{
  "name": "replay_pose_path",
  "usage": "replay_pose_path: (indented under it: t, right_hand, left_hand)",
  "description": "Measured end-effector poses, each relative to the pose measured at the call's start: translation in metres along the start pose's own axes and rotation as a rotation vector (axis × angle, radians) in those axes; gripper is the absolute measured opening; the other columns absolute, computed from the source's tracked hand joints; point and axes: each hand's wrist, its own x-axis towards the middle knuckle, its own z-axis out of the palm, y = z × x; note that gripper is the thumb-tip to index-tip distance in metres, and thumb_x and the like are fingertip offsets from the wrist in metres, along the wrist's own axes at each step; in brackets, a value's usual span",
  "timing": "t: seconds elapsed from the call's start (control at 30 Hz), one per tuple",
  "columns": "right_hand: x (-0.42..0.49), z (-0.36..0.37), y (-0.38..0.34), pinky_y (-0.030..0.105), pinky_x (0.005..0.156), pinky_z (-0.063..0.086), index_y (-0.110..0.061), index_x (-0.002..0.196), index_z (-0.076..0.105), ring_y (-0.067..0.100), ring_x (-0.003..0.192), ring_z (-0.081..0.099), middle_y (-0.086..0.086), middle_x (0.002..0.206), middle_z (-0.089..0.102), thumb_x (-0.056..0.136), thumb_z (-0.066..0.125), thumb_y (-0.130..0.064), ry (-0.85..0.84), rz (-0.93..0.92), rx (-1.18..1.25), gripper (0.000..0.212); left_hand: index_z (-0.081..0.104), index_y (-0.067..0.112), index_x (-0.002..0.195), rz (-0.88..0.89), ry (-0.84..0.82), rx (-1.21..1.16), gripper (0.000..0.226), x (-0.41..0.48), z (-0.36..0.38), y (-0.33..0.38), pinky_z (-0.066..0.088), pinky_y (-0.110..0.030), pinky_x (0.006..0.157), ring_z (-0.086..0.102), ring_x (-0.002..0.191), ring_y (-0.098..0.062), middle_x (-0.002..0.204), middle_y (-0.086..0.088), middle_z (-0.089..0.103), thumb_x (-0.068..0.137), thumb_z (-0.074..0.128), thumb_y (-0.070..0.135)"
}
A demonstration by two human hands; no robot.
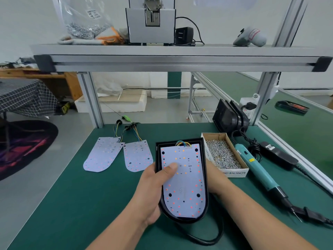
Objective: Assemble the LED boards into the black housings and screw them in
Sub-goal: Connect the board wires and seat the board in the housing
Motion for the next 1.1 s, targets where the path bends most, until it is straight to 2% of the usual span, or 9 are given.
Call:
replay_pose_path:
  t: [0.13,0.3,0.43,0.57,0.7,0.8,0.9,1.0,1.1]
  right_hand:
    - [0.004,-0.001,0.006,0.016,0.059,0.047,-0.047,0.063,0.071,-0.010,0.055,0.053,-0.024,0.060,0.063,0.067,0.063,-0.044,0.031,-0.011,0.204,0.009]
    - [0.009,0.002,0.009,0.031,0.073,0.044,-0.033,0.062,0.062,0.009,0.073,0.048,-0.010,0.071,0.059,0.073,0.062,-0.030,0.128,-0.011,0.176,0.011]
    - [0.013,0.003,0.010,0.023,0.054,0.041,-0.031,0.061,0.057,0.008,0.061,0.040,-0.018,0.053,0.053,0.083,0.060,-0.031,0.159,0.056,0.189,0.022]
    - [0.011,0.002,0.017,0.034,0.068,0.040,-0.036,0.063,0.057,0.007,0.067,0.043,-0.018,0.066,0.056,0.069,0.059,-0.047,0.102,-0.022,0.141,0.013]
    - [0.017,-0.006,0.022,0.034,0.073,0.039,-0.035,0.063,0.061,0.013,0.072,0.043,-0.022,0.063,0.058,0.073,0.064,-0.031,0.078,0.075,-0.029,0.012]
    - [0.015,-0.007,0.022,0.013,0.080,0.052,-0.039,0.113,0.074,0.003,0.093,0.068,-0.031,0.096,0.074,0.101,0.059,-0.005,0.136,0.006,0.021,0.039]
    - [0.014,-0.012,0.011,0.025,0.069,0.056,-0.029,0.121,0.075,0.012,0.077,0.068,-0.003,0.098,0.078,0.108,0.048,-0.014,0.373,0.032,0.396,0.033]
    - [0.008,-0.018,0.011,0.024,0.071,0.054,-0.035,0.118,0.073,0.009,0.080,0.067,0.000,0.093,0.072,0.097,0.064,-0.050,0.340,-0.055,0.155,0.028]
    - [0.001,-0.006,0.011,0.028,0.083,0.055,-0.038,0.115,0.068,0.003,0.096,0.070,-0.017,0.103,0.076,0.092,0.067,-0.049,0.302,-0.125,-0.123,0.026]
  left_hand:
    - [0.069,0.009,0.131,-0.008,-0.018,0.014,0.041,-0.001,0.002,-0.003,0.059,-0.057,0.098,0.070,0.121,-0.044,0.132,-0.021,0.072,0.094,0.074,0.025]
    - [0.073,0.014,0.125,0.062,0.066,0.079,0.038,-0.002,0.003,-0.002,0.057,-0.061,0.101,0.073,0.117,-0.040,0.126,-0.017,0.076,0.089,0.075,0.027]
    - [0.075,0.019,0.118,0.116,0.120,0.109,0.033,-0.002,0.001,0.001,0.058,-0.061,0.100,0.075,0.113,-0.039,0.122,-0.015,0.077,0.089,0.077,0.032]
    - [0.071,0.012,0.123,0.120,0.140,0.143,0.042,-0.002,0.003,-0.002,0.056,-0.064,0.101,0.075,0.112,-0.038,0.121,-0.014,0.078,0.088,0.078,0.034]
    - [0.072,0.015,0.123,0.107,0.158,0.150,0.040,0.000,0.003,-0.002,0.057,-0.062,0.102,0.076,0.112,-0.035,0.120,-0.012,0.079,0.089,0.076,0.036]
    - [0.074,0.019,0.118,0.140,0.211,0.141,0.036,0.002,0.000,-0.001,0.058,-0.061,0.100,0.077,0.109,-0.034,0.118,-0.009,0.080,0.086,0.077,0.035]
    - [0.077,0.029,0.109,0.172,0.237,0.122,0.025,0.005,-0.005,0.000,0.060,-0.055,0.098,0.076,0.110,-0.031,0.118,-0.006,0.080,0.085,0.079,0.036]
    - [0.077,0.036,0.104,0.195,0.247,0.150,0.019,0.005,-0.004,0.001,0.061,-0.050,0.095,0.077,0.110,-0.029,0.117,-0.003,0.080,0.086,0.078,0.038]
    - [0.077,0.036,0.106,0.212,0.237,0.182,0.019,0.005,-0.002,0.000,0.062,-0.048,0.092,0.077,0.108,-0.028,0.116,-0.003,0.080,0.087,0.078,0.037]
